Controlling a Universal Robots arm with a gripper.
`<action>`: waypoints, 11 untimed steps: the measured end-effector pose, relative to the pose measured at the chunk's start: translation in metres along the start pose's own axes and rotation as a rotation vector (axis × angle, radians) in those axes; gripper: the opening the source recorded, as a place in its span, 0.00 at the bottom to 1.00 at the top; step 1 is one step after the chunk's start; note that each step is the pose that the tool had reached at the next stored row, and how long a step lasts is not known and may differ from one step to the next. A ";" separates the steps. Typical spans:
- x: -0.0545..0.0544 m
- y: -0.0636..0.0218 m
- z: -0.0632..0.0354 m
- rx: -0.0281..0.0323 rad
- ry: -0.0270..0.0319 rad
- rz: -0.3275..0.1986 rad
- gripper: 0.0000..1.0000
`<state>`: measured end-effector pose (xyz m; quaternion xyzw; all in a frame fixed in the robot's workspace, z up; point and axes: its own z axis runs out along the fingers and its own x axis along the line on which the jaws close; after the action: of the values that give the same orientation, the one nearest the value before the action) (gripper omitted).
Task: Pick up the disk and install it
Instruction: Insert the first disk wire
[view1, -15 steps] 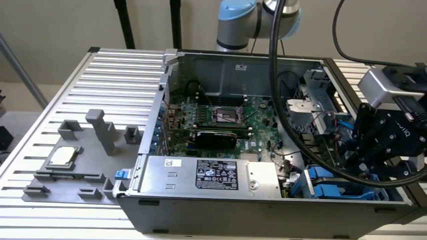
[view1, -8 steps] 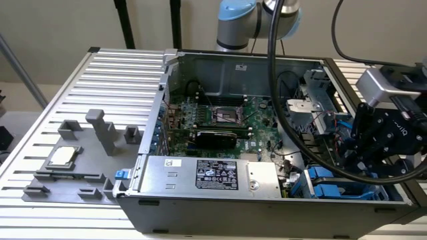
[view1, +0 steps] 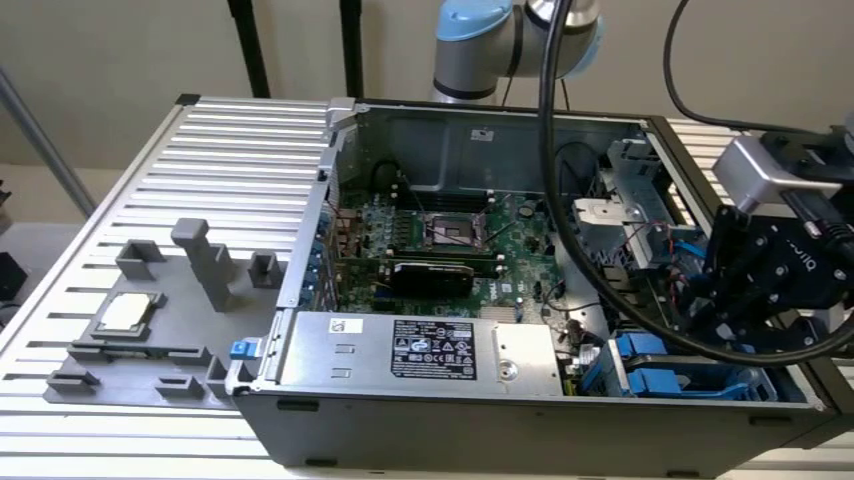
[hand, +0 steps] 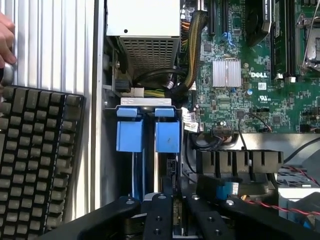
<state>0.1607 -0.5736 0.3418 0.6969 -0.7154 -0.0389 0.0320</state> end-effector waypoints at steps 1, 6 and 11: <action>0.000 -0.0001 -0.0001 0.0001 0.0025 0.001 0.00; -0.001 -0.0003 0.0012 0.0002 0.0072 0.004 0.00; -0.003 -0.0005 0.0034 0.0003 0.0108 0.009 0.00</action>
<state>0.1609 -0.5710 0.3384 0.6939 -0.7183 -0.0349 0.0359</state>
